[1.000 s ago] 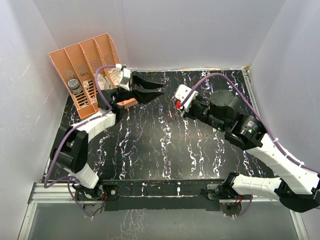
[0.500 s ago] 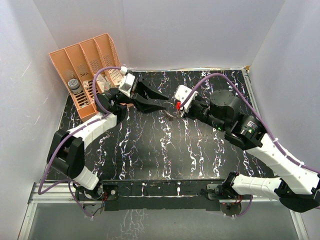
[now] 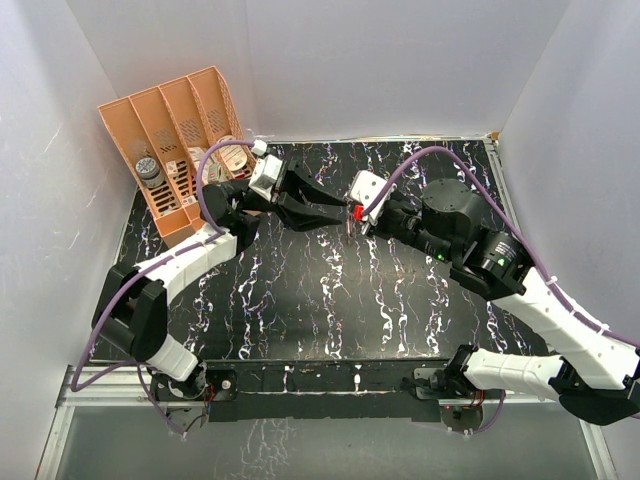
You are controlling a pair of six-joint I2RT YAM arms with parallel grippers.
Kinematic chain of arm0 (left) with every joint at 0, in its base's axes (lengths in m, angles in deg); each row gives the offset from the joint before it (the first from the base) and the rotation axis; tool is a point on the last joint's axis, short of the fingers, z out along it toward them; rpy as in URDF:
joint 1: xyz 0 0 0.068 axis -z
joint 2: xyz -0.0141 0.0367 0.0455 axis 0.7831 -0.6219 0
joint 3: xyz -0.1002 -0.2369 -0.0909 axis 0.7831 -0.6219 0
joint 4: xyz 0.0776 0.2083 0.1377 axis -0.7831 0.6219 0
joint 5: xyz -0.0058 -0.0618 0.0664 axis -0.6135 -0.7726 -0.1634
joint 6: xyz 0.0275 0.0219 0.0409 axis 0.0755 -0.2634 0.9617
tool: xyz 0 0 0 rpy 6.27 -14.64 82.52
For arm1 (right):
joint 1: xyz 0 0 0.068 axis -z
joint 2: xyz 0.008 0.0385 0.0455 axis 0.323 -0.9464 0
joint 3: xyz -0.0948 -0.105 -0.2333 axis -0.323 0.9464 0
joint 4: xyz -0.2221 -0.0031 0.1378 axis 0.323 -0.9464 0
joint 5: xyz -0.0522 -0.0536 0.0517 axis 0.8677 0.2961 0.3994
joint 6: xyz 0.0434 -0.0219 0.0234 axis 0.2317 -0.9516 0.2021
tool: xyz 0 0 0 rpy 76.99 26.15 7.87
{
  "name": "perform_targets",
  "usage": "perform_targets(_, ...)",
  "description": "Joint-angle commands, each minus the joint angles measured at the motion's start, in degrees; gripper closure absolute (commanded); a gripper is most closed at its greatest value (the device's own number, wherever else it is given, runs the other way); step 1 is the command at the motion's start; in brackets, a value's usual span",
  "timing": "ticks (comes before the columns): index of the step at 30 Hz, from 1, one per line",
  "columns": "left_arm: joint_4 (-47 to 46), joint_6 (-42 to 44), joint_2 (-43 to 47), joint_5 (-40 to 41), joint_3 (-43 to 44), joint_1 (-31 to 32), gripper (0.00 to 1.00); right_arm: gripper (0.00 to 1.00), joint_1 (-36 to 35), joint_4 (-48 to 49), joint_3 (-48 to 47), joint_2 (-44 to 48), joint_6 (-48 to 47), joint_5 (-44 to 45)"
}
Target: Remove the keys from the keyring
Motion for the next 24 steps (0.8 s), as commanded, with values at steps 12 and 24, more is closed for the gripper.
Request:
perform_targets(12, 17.75, 19.89, 9.51, 6.75, -1.86, 0.19, 0.63, 1.00, -0.28, 3.29, -0.35, 3.20, -0.06, -2.37)
perform_targets(24, 11.61, 13.50, 6.82, 3.83, -0.54, 0.19, 0.63, 1.00, -0.28, 3.25, -1.11, 2.38, -0.41, -5.60)
